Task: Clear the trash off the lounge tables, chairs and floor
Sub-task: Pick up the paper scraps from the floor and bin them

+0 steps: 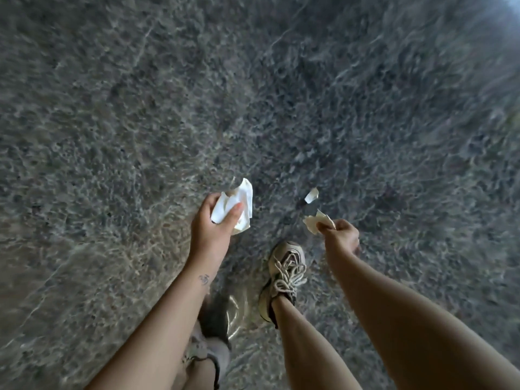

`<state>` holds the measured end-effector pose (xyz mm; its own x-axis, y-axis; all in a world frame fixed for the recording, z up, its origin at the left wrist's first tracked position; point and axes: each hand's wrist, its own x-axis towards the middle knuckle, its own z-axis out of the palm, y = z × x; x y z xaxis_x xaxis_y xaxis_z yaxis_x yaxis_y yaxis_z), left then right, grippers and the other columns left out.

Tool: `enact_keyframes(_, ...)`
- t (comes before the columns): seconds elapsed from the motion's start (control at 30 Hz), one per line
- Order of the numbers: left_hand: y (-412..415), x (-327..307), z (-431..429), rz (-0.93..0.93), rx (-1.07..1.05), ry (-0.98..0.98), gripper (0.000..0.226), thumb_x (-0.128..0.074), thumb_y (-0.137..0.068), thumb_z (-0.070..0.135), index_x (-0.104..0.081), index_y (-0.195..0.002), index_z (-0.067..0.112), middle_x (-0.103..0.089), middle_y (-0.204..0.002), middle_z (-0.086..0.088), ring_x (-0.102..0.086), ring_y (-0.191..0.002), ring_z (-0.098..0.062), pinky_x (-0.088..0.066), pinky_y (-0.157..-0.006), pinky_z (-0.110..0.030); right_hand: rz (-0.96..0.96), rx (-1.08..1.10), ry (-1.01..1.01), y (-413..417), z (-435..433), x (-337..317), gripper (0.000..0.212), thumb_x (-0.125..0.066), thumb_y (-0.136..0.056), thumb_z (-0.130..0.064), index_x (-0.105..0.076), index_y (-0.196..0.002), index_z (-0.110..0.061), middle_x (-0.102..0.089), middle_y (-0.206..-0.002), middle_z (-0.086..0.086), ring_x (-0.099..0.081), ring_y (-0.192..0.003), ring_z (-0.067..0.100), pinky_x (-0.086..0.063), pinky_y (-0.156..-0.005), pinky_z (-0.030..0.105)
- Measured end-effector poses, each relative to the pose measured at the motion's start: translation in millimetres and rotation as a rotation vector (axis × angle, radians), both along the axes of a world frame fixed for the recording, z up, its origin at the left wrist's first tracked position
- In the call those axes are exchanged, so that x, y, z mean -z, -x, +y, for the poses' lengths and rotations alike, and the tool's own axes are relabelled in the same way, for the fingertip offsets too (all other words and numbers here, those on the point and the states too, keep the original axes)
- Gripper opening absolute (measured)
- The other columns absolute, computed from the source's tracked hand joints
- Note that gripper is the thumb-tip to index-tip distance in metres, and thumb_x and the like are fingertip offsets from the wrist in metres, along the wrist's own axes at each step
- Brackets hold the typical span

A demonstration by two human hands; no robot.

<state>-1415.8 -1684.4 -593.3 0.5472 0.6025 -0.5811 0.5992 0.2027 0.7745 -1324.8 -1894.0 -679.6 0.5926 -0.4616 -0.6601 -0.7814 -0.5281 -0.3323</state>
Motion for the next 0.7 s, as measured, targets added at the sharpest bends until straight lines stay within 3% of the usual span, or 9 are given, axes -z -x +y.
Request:
enact_keyframes(0.13,-49.5,46.8,-9.6,0.002,0.048,0.023,0.029,-0.068,-0.084,0.021,-0.05,-0.105,0.029,-0.055,-0.092,0.023,-0.055,-0.079,0.013,-0.041,-0.066,0.0,0.002,0.168,-0.071,-35.5,-4.4,47.5,0.016,-0.076,-0.071,-0.014,-0.061,-0.075,-0.019,-0.063,-0.078,0.002,-0.056,-0.075,0.017,-0.04,-0.068,0.026)
enact_keyframes(0.3,-69.9,105.9,-25.6,-0.007,0.124,0.025,0.035,-0.068,-0.083,0.015,-0.047,-0.087,0.043,-0.053,-0.085,0.027,-0.052,-0.071,0.026,-0.037,-0.06,0.003,-0.003,0.328,-0.097,-61.1,1.4,115.6,0.022,-0.075,-0.071,-0.009,-0.055,-0.068,-0.017,-0.06,-0.077,0.002,-0.056,-0.076,0.017,-0.045,-0.074,0.027)
enact_keyframes(0.4,-67.5,146.4,-26.6,0.026,0.185,0.072,0.027,-0.068,-0.083,0.02,-0.052,-0.093,0.039,-0.058,-0.088,0.023,-0.056,-0.074,0.017,-0.043,-0.066,-0.004,0.024,0.424,-0.116,-63.8,11.7,155.2,0.029,-0.073,-0.074,-0.009,-0.049,-0.061,-0.02,-0.056,-0.071,-0.002,-0.053,-0.062,0.012,-0.043,-0.06,0.022)
enact_keyframes(0.5,-63.5,173.3,-18.0,0.051,0.216,0.098,0.023,-0.068,-0.084,0.024,-0.053,-0.093,0.038,-0.06,-0.09,0.02,-0.057,-0.078,0.011,-0.046,-0.072,-0.012,0.023,0.491,-0.056,-66.6,19.1,180.4,0.025,-0.062,-0.076,-0.002,-0.047,-0.063,-0.016,-0.058,-0.087,0.003,-0.051,-0.069,0.014,-0.043,-0.063,0.023)
enact_keyframes(0.6,-62.8,184.5,-8.4,0.041,0.219,0.106,0.021,-0.068,-0.084,0.022,-0.054,-0.089,0.037,-0.062,-0.086,0.019,-0.058,-0.074,0.013,-0.045,-0.067,-0.008,-0.007,0.488,0.034,-68.8,24.7,188.8,0.027,-0.049,-0.081,-0.001,-0.039,-0.062,-0.016,-0.056,-0.085,0.001,-0.045,-0.064,0.012,-0.04,-0.062,0.021)
enact_keyframes(0.7,-64.5,181.2,3.6,0.026,0.191,0.099,0.021,-0.068,-0.084,0.02,-0.055,-0.085,0.036,-0.062,-0.082,0.019,-0.058,-0.071,0.013,-0.044,-0.063,-0.006,-0.019,0.443,0.042,-69.6,33.9,177.9,0.028,-0.053,-0.079,-0.003,-0.038,-0.06,-0.018,-0.053,-0.073,-0.004,-0.044,-0.064,0.011,-0.038,-0.057,0.017)
